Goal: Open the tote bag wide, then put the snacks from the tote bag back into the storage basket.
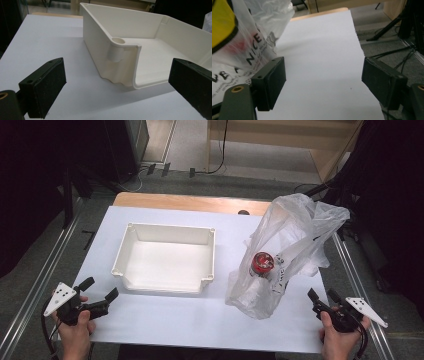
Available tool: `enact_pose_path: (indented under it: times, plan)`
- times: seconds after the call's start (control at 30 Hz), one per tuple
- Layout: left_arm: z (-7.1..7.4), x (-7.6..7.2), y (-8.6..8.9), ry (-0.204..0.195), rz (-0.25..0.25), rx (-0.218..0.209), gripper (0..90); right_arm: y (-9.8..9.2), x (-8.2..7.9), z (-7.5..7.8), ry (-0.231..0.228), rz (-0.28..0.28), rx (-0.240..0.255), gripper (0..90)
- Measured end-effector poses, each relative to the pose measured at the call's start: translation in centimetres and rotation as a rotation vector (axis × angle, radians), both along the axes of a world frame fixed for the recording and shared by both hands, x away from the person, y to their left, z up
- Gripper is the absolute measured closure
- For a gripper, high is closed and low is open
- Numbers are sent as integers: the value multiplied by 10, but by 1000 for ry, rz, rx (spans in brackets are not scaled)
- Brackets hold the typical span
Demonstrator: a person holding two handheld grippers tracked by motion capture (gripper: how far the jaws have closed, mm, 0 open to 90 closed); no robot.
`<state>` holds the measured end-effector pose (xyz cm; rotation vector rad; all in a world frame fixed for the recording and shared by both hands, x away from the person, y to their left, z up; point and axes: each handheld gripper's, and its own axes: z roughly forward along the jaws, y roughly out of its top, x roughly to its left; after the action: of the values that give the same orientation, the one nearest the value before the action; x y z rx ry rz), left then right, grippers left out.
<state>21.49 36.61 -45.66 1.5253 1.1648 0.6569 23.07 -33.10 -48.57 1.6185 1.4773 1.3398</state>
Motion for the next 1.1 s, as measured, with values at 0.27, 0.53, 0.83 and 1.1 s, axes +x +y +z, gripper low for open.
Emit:
enact_pose_path:
  times: [0.27,0.53,0.83,1.1]
  plan:
    - [16,-3,-4,-54,9,0,14,5,-6,18,-39,-4,23,178]
    - [52,-18,-33,-106,-47,2,14,24,-17,67,-123,54,47,150]
    - [77,-27,-91,-142,-212,47,14,61,-18,126,-218,149,10,120]
    - [92,-32,-140,-164,-360,61,14,83,1,144,-218,173,-24,124]
